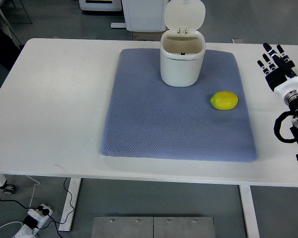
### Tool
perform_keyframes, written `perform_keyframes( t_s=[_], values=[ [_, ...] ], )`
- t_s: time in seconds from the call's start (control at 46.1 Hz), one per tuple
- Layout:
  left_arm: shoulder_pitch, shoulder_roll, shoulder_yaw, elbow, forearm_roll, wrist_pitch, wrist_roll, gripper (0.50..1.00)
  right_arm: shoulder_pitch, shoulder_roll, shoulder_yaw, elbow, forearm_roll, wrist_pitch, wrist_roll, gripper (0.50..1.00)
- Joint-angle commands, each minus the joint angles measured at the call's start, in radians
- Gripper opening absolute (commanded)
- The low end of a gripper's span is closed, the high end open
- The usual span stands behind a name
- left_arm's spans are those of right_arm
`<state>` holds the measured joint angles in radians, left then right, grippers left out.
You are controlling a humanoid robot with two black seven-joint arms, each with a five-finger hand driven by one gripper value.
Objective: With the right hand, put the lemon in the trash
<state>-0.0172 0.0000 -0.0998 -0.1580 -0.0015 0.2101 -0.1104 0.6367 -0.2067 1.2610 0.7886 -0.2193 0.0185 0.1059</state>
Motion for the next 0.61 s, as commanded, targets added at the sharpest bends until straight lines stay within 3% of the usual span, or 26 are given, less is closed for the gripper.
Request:
perform_keyframes(
  t_s=[0.0, 0.585],
  values=[
    [0.000, 0.000, 0.000, 0.000, 0.000, 0.000, 0.000, 1.000, 0.001, 0.000, 0.000, -0.002, 0.000, 0.000, 0.000, 1.000],
    [0.000, 0.000, 0.000, 0.000, 0.000, 0.000, 0.000, 1.000, 0.009, -0.002, 0.000, -0.002, 0.000, 0.000, 0.000, 1.000]
  ],
)
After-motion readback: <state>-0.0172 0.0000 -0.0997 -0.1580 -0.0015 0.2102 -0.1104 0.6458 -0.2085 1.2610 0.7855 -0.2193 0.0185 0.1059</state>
